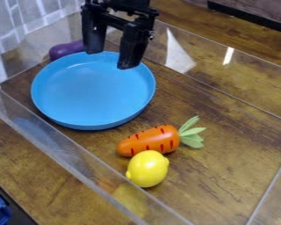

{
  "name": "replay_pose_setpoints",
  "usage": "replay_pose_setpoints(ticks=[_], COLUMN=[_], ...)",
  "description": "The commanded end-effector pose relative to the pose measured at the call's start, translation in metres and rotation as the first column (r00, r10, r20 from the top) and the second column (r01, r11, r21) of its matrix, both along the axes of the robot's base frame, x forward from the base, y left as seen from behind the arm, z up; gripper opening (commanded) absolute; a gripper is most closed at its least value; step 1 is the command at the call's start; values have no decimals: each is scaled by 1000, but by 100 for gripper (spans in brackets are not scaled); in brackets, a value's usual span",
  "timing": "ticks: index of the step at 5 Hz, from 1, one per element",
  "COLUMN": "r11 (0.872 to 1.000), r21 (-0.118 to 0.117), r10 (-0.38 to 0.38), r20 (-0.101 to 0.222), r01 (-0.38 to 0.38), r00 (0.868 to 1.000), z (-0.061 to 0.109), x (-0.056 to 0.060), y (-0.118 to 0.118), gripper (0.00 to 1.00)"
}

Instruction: Move the carrot to the right side

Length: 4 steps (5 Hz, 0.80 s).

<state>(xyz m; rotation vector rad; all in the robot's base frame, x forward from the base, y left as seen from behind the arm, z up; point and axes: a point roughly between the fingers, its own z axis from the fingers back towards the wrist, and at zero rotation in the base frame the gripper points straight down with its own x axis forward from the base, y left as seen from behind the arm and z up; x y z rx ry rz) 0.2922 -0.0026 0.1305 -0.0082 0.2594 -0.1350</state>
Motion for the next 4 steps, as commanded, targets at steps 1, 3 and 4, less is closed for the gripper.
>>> replay_pose_setpoints(ticks=[1,3,4], r11=[1000,1000,1000], r21=[-4,-12,-20], r10=[-1,7,17], r20=[84,93,92], r01=[1,-6,-15], r00=[996,996,996], z=[26,31,32], x=[4,3,3], y=[-1,1,1], gripper=[100,100,100])
